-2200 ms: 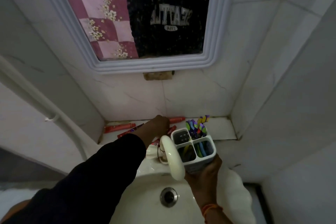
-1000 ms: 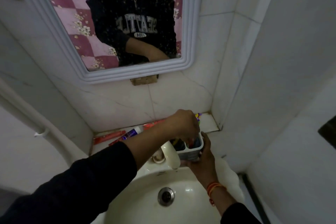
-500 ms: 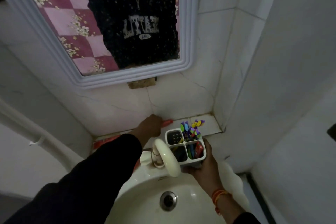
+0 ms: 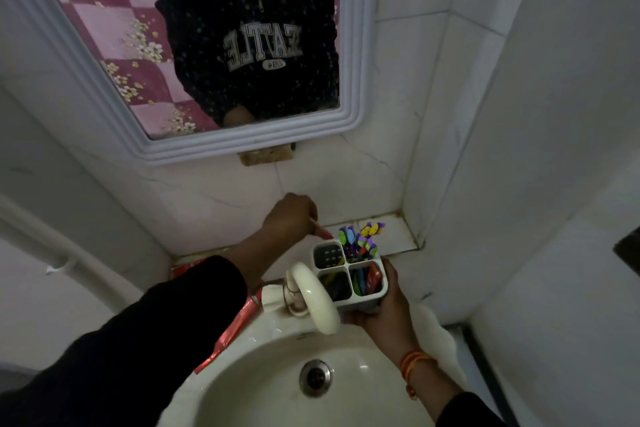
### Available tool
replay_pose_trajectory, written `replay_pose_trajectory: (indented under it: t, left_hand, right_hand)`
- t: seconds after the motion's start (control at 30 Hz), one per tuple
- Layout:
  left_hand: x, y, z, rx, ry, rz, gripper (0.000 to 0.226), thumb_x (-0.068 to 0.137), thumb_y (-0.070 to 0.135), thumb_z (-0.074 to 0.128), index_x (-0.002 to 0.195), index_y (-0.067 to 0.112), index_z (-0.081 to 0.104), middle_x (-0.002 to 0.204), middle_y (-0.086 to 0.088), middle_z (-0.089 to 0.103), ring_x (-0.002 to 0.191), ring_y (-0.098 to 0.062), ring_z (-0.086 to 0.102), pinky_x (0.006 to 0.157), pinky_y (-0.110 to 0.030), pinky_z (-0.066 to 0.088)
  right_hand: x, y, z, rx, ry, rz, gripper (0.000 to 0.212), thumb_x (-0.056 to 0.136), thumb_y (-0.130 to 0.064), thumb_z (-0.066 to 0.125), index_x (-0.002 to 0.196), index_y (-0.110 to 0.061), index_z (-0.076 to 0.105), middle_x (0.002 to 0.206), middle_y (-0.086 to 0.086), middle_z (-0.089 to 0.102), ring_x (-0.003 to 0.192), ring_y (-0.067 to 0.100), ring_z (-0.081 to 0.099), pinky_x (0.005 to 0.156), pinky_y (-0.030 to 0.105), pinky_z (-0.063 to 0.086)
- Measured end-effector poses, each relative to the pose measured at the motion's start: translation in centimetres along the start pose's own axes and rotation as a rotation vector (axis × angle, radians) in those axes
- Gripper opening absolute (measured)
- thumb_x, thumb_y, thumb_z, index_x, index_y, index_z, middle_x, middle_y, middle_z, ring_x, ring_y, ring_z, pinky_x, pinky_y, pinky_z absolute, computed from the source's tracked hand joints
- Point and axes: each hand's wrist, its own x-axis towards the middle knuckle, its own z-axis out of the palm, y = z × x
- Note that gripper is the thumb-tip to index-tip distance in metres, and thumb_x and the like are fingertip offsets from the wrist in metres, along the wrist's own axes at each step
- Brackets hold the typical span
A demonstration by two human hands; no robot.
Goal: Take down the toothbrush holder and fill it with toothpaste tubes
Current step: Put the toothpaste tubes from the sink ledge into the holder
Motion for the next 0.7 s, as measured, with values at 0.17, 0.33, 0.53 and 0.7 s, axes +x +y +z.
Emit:
replay_pose_trajectory:
  t: [0.17,0.33,0.53,0.7]
  left_hand:
    - [-4.3,3.6,-5.5,-0.019,0.169,0.066,0.046,0.067,0.037,0.091,0.102,0.012,0.074,0.094,-0.004,0.068,0.07,-0.013,0.066,0.065,-0.028,0.058]
    - [-8.4,7.4,-8.1,0.114,0.083,0.118,0.029,0.079,0.021,0.083,0.104,0.01,0.073,0.095,-0.005,0.071,0.078,-0.015,0.071,0.074,-0.031,0.063]
    - [-9.6,8.9,-3.0,0.193,-0.074,0.19,0.026,0.079,0.017,0.079,0.101,0.008,0.07,0.096,-0.01,0.07,0.081,-0.024,0.074,0.076,-0.04,0.065]
    - [-9.0,8.2,-1.5,0.021,-0.222,0.138,0.027,0.089,0.028,0.069,0.096,0.003,0.077,0.086,-0.011,0.08,0.076,-0.021,0.078,0.078,-0.037,0.065]
  right_hand:
    - [-0.4,-0.1,-0.1,-0.075,0.002,-0.031,0.107,0.039,-0.039,0.101,0.134,-0.038,0.053,0.127,-0.006,0.065,0.116,0.02,0.064,0.074,0.055,0.063]
    - [-0.6,-0.3,-0.3,-0.155,-0.023,-0.11,0.094,0.056,0.011,0.091,0.129,-0.031,0.049,0.12,-0.007,0.065,0.099,-0.01,0.064,0.067,0.019,0.06]
    - [-0.2,0.6,-0.7,-0.181,-0.034,-0.163,0.095,0.047,0.017,0.092,0.119,-0.03,0.053,0.113,-0.004,0.067,0.095,-0.011,0.065,0.064,0.01,0.055]
    - [0.2,1.3,-0.8,-0.155,-0.018,-0.105,0.098,0.039,-0.003,0.099,0.118,-0.043,0.056,0.115,-0.005,0.068,0.104,0.002,0.067,0.071,0.027,0.063]
